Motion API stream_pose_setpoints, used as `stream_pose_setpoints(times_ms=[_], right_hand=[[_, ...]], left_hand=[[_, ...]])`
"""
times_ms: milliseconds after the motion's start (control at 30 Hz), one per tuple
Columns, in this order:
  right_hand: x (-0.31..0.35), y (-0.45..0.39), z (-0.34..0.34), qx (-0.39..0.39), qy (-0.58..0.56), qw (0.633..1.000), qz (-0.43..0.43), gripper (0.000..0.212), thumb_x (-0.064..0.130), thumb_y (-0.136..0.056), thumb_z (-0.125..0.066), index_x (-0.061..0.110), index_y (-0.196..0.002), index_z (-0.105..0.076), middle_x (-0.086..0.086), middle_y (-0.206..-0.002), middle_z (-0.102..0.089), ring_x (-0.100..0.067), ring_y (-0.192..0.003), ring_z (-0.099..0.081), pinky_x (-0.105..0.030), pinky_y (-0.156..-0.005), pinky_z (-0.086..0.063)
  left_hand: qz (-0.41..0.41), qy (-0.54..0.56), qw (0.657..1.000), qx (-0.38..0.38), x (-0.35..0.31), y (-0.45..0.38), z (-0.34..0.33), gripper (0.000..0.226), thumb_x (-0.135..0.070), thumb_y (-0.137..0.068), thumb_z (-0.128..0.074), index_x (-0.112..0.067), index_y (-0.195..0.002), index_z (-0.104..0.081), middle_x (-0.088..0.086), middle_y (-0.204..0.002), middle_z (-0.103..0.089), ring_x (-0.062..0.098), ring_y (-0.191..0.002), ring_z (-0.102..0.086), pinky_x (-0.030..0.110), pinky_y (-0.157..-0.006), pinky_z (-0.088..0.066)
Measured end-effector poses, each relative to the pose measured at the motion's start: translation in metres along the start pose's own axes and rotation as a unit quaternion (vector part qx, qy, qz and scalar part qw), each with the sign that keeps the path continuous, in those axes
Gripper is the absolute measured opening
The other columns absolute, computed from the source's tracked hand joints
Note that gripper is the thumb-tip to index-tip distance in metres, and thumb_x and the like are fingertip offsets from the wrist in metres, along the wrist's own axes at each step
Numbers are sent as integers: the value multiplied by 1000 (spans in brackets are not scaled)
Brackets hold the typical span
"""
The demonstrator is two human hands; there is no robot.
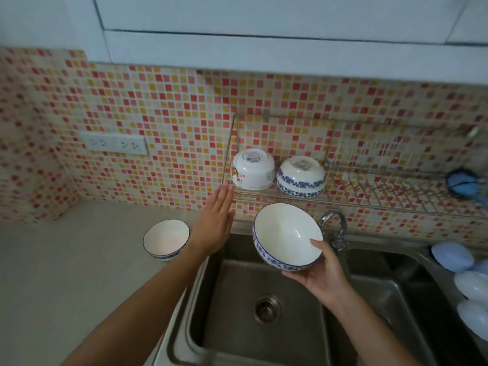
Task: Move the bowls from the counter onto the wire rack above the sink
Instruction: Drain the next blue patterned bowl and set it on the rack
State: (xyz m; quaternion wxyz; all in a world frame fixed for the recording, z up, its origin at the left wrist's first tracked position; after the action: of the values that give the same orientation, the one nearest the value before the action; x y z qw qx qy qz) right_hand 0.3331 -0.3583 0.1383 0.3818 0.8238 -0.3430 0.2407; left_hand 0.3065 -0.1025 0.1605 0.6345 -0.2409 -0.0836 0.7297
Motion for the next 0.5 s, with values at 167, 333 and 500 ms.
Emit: stream_pose_setpoints(times_ms=[167, 333, 500], right_hand=[[16, -2, -25, 56, -10, 998, 25, 30, 24, -88, -53, 14, -115, -59, -19, -119, -60, -42, -105, -60, -61, -75, -55], [33, -9, -47, 80, 1, 995, 51, 41, 22, -79, -62, 10, -118, -58, -21, -127, -57, -44, -113, -57, -63, -75, -56], [72, -18, -74, 66, 52, 988, 128, 47, 20, -78, -65, 14, -124, -53, -15, -127, -51, -37, -118, -52, -60, -80, -56]], left_hand=[[-11, -73, 996, 48, 7, -38, -9, 59, -39, -100, -14, -22, -148, 16, -1, -158, 18, 19, -144, 20, 43, -121, -1], [0, -86, 994, 68, 18, -37, -24, 61, -38, -101, -18, -20, -148, 17, -1, -156, 21, 21, -143, 23, 46, -120, -1], [-10, -81, 995, 56, 22, -38, -27, 65, -41, -98, -20, -24, -147, 20, -6, -154, 25, 18, -142, 23, 40, -119, 7]])
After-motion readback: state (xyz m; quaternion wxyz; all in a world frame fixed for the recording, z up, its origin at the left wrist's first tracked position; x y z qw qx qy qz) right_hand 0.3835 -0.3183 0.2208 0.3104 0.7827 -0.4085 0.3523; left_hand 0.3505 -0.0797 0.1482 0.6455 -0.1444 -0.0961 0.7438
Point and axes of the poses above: each hand's wrist, its own y-axis away from the middle knuckle, its own z-axis out of the back of the hand, x = y × z, the point moved 4 cm from there along -y, towards the middle knuckle
